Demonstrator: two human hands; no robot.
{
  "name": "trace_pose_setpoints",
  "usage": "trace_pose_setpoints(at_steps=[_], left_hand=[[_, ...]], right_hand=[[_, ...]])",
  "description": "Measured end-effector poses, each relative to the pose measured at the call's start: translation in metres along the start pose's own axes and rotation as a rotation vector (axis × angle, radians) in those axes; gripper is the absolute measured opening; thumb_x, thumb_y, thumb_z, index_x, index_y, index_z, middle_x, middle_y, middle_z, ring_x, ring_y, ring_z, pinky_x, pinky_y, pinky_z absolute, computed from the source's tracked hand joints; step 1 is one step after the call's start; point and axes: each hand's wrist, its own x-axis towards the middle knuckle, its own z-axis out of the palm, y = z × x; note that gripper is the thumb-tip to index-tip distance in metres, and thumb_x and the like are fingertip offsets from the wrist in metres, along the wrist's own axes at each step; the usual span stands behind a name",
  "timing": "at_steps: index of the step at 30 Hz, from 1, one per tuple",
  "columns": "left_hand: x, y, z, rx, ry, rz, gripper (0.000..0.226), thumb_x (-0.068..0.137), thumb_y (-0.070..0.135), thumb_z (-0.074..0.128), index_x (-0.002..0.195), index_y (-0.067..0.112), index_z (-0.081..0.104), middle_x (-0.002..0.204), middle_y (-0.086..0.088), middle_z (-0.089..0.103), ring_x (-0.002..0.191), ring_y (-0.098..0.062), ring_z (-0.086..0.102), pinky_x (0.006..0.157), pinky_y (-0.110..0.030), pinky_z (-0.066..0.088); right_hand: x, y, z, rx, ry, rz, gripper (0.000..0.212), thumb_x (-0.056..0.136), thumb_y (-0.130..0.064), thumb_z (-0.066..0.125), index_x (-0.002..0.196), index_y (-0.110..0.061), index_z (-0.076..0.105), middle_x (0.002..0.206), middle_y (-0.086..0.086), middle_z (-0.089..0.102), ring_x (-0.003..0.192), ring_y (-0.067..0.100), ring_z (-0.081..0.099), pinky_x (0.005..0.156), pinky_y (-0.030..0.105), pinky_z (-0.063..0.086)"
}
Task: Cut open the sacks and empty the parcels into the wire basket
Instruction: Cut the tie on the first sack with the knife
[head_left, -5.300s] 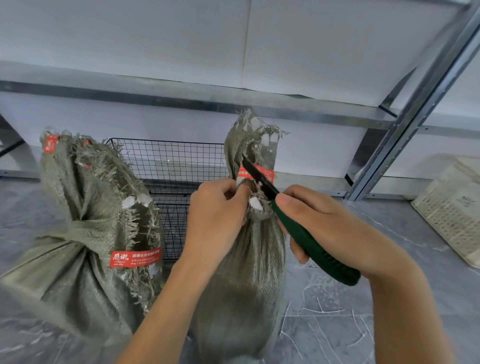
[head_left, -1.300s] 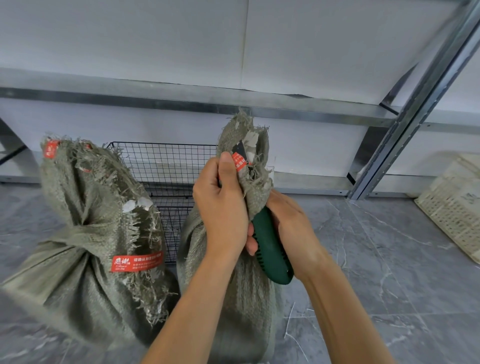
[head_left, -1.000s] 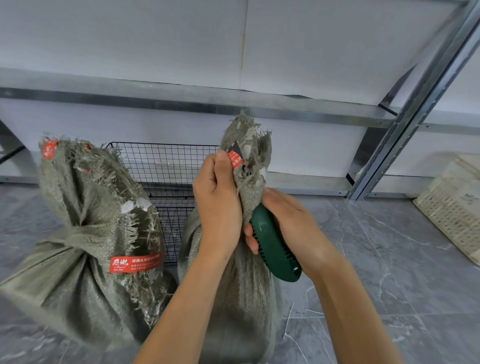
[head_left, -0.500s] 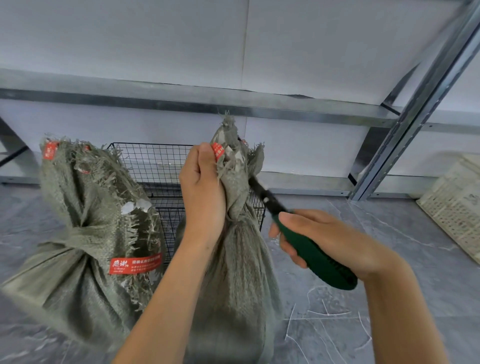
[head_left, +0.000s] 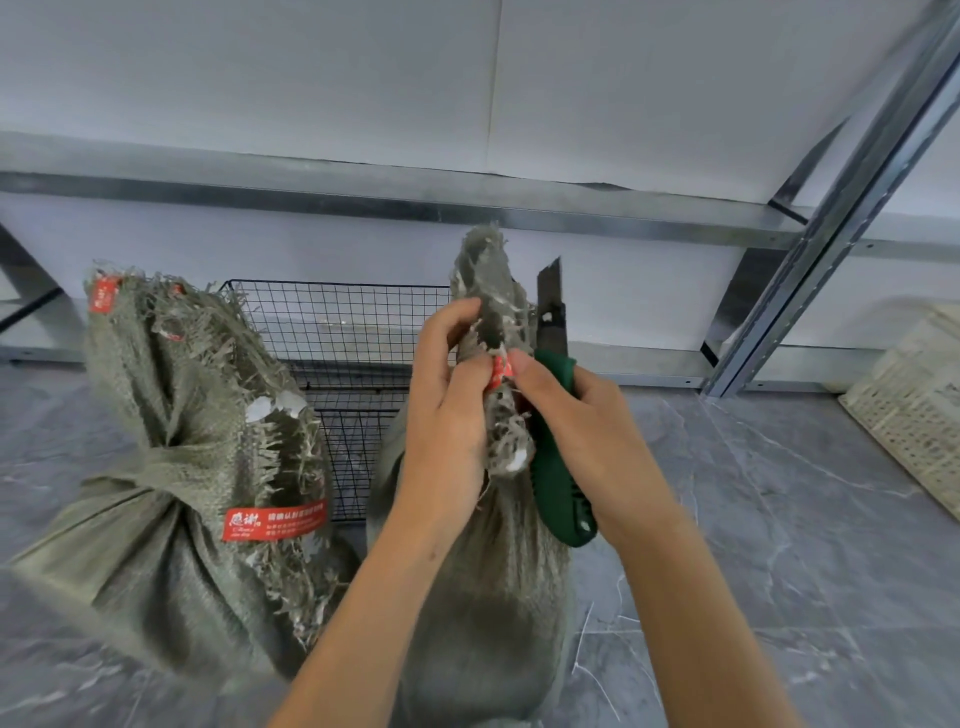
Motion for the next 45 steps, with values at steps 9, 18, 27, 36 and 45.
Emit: trace_pose_setpoints(at_steps=[9,18,27,36,45], left_hand=[[-0.011,-0.004,0.001,0.156,0.081,-0.008,0.038,0.084,0.038,0.053,0.118,0.026,0.042,0.121,-0.005,0.048,0.102,-0.007,0.055,0.085,-0.021,0.046],[0.000,-0.001,-0.006,0.245,0.176,-0.098,0.017,0.092,0.016,0.058,0.075,0.013,0.055,0.066,0.006,0.052,0.061,-0.005,0.048,0.056,-0.018,0.040],[0.004,0.004,-0.016,0.268,0.187,-0.223,0.042,0.088,-0.010,0.039,0.100,0.028,0.053,0.092,-0.005,0.060,0.078,-0.016,0.059,0.068,-0.031,0.047],[0.001,0.003,-0.015,0.322,0.144,-0.246,0.039,0.088,0.039,0.060,0.080,0.001,0.060,0.072,-0.011,0.059,0.065,-0.018,0.056,0.060,-0.027,0.042],[0.002,0.003,-0.023,0.589,0.238,0.005,0.033,0.084,-0.009,0.049,0.104,0.017,0.050,0.089,0.014,0.055,0.072,0.015,0.051,0.061,-0.004,0.040]], right_hand=[[0.002,0.004,0.002,0.340,-0.040,0.095,0.021,0.084,-0.023,0.065,0.100,-0.010,0.071,0.096,0.013,0.073,0.085,0.026,0.070,0.080,0.038,0.057],[0.007,0.008,-0.018,0.288,0.154,0.095,0.005,0.085,-0.019,0.067,0.081,-0.017,0.069,0.079,0.007,0.070,0.069,0.022,0.066,0.065,0.035,0.055],[0.009,0.012,-0.038,-0.078,0.256,-0.008,0.031,0.087,0.003,0.055,0.102,-0.024,0.053,0.073,0.003,0.052,0.053,0.012,0.047,0.045,0.021,0.043],[0.003,0.009,-0.028,-0.173,0.235,-0.104,0.040,0.084,-0.031,0.068,0.057,-0.014,0.044,0.049,-0.002,0.041,0.047,0.010,0.038,0.046,0.018,0.035],[0.010,0.019,-0.028,-0.377,0.305,-0.184,0.020,0.085,-0.002,0.056,0.081,-0.021,0.048,0.065,-0.006,0.050,0.052,0.010,0.041,0.049,0.027,0.038]])
